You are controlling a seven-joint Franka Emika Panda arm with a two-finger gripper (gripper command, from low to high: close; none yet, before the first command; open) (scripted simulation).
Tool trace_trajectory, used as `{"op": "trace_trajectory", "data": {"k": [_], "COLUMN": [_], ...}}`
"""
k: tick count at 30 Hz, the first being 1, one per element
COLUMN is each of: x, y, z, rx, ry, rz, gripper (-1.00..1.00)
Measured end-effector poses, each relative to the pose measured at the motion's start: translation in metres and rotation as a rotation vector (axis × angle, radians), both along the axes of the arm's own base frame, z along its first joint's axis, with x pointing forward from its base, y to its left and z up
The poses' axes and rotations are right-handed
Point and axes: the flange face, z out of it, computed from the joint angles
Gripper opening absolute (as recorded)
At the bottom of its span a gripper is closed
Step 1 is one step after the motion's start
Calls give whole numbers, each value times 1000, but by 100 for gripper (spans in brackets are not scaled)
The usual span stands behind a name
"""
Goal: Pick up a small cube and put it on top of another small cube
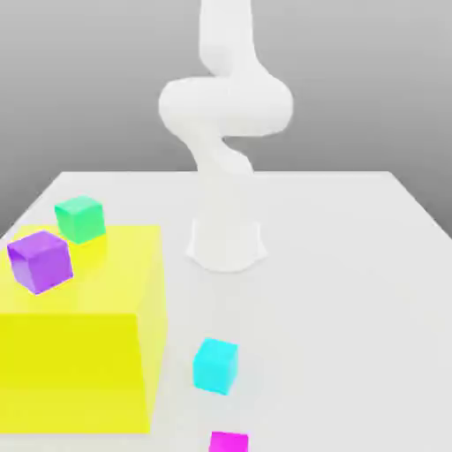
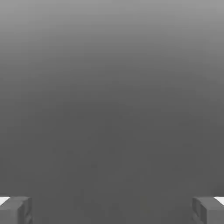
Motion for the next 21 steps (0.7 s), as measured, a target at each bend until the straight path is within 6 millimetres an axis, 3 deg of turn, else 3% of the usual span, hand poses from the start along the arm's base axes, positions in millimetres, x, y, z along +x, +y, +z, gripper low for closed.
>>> {"op": "trace_trajectory", "data": {"k": [5,11,16,21], "x": [60,114,142,155], "y": [0,1,1,1], "z": [-71,-165,-252,-343], "rx": [5,12,18,25], "ry": [131,282,409,535], "rz": [-16,-34,-49,-63], "gripper": [0,0,0,0]}}
